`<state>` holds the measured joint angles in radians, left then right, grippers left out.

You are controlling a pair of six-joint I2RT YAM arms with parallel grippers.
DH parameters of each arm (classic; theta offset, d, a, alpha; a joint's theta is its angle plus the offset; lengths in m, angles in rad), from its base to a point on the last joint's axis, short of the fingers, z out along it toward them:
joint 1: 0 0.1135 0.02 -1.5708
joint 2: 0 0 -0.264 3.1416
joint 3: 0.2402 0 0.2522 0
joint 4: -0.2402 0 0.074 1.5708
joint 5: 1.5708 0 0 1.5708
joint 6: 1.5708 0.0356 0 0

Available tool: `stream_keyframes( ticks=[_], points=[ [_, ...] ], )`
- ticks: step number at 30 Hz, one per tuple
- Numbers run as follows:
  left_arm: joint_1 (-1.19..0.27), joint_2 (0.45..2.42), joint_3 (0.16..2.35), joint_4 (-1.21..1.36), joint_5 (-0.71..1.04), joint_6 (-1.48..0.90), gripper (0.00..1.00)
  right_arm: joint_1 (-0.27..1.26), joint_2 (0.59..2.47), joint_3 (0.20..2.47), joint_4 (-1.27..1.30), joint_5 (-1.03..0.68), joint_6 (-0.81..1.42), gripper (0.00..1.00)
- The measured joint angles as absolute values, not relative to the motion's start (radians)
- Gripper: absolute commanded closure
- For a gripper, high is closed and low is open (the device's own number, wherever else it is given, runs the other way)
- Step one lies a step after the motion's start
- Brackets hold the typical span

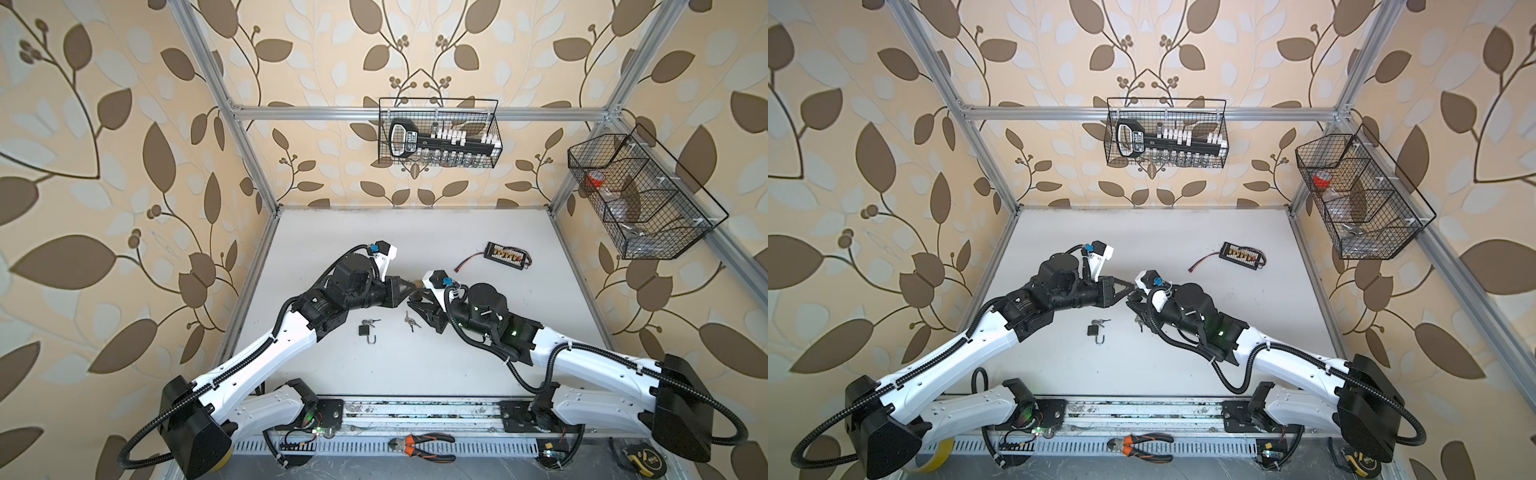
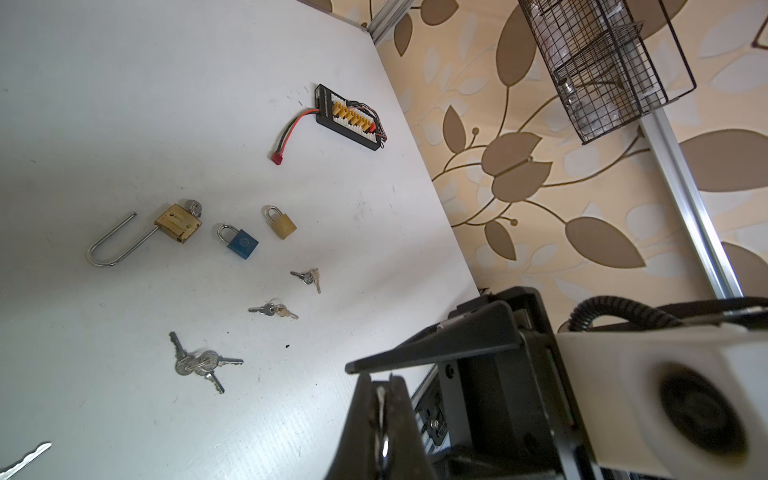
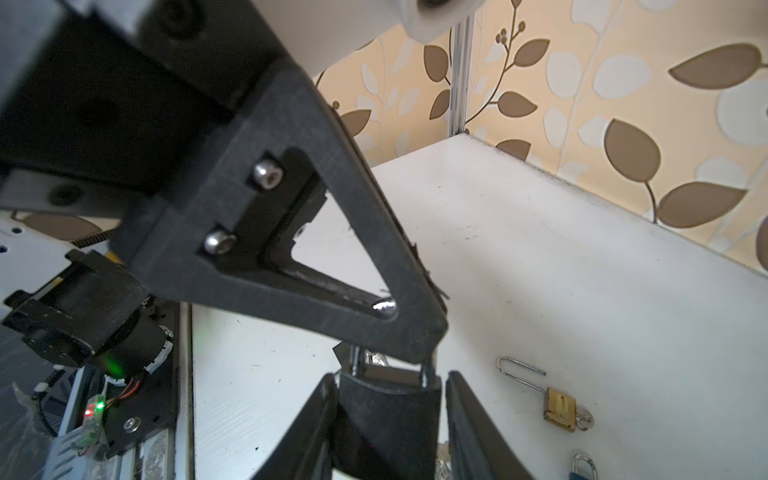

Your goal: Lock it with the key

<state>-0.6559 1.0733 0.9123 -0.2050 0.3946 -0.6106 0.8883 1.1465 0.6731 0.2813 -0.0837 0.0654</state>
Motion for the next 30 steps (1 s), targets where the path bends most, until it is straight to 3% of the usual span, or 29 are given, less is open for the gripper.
stream_keyframes(
  ticks=[5, 7, 8, 11, 14, 18, 30],
  points=[
    [-0.656, 1.073, 0.912, -0.205, 0.397, -0.611, 1.00, 0.890, 1.147, 0.673, 0.282, -0.082, 0.073, 0.80],
    [-0.656, 1.073, 0.912, -0.204, 0.397, -0.611, 1.00, 0.890, 1.146, 0.673, 0.282, -0.081, 0.076, 0.91],
    [-0.656, 1.073, 0.912, -0.204, 0.397, -0.611, 0.95, 0.890, 1.146, 0.673, 0.282, -0.078, 0.076, 0.99],
    [-0.656, 1.073, 0.912, -0.205, 0.390, -0.617, 0.57, 0.890, 1.139, 0.673, 0.273, -0.070, 0.074, 1.00],
    [-0.656, 1.073, 0.912, -0.222, 0.355, -0.625, 0.25, 0.890, 1.120, 0.669, 0.263, -0.057, 0.073, 1.00],
    [-0.655, 1.073, 0.913, -0.282, 0.257, -0.632, 0.04, 0.890, 1.098, 0.645, 0.237, -0.035, 0.075, 1.00],
    [-0.469, 0.950, 0.836, -0.393, 0.156, -0.662, 0.01, 0.816, 1.338, 0.665, 0.012, -0.020, 0.133, 1.00]
  ],
)
